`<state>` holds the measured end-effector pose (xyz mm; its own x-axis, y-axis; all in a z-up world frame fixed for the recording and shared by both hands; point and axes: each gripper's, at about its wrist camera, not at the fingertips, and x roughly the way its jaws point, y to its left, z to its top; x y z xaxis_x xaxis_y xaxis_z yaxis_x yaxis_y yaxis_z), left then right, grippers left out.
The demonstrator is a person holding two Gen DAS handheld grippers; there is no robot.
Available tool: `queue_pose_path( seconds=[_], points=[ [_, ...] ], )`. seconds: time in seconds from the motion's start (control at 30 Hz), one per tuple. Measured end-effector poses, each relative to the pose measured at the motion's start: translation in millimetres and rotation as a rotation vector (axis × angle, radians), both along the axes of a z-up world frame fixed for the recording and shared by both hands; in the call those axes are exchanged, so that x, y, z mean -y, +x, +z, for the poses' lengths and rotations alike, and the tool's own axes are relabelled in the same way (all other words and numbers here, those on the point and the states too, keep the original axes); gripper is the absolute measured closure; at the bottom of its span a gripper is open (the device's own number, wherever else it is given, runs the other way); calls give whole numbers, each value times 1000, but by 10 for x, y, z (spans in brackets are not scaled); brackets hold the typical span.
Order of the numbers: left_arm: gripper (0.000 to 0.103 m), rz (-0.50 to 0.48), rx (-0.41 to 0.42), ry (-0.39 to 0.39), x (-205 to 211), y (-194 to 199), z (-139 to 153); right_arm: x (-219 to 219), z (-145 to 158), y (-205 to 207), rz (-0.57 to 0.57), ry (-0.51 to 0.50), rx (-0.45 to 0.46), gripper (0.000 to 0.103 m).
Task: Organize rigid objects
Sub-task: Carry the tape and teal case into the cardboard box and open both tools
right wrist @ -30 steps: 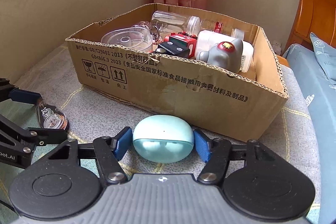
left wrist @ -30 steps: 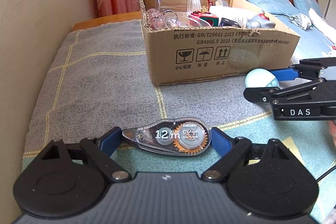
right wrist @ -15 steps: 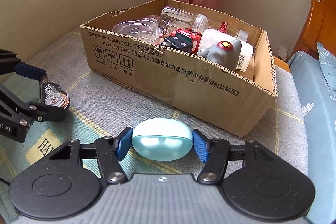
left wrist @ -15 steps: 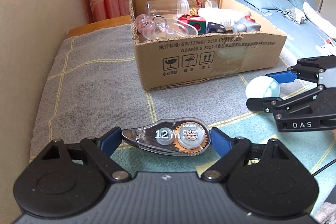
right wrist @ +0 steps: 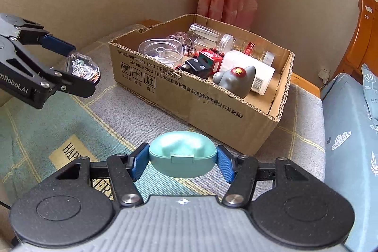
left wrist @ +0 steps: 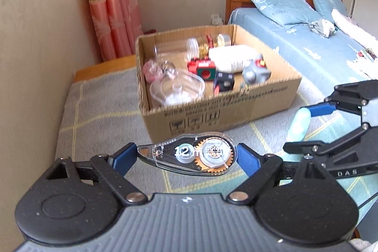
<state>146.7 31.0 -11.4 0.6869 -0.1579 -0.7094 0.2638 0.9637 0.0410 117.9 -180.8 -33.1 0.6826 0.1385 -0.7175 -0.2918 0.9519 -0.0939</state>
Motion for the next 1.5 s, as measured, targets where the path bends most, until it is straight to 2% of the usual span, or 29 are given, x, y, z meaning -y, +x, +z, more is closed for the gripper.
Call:
queue_pose_path(
  seconds=[0.3,0.57,0.67,0.87,1.17,1.3,1.5],
  points=[
    [14,-42,82,7,164,333,325,179,455,88,6,18,79,37],
    [14,-46,76,17,200,780,404,456,773,654,-80,56,134,37],
    [14,-33,80,25,203,933,404,513,756,915,-128,60,130,37],
    [14,-26,66,36,212,1175,395,622,551,1275,-212,99,51,37],
    [14,-30,24,83,304,1529,283,692,428,1303,-244,151,-22,37],
    [14,-17,-2,99,318,1665,189,719,475,1262,-254,183,-12,37],
    [12,-14,-42,68,274,1737,101,712,618,1136,-253,200,27,16]
  ],
)
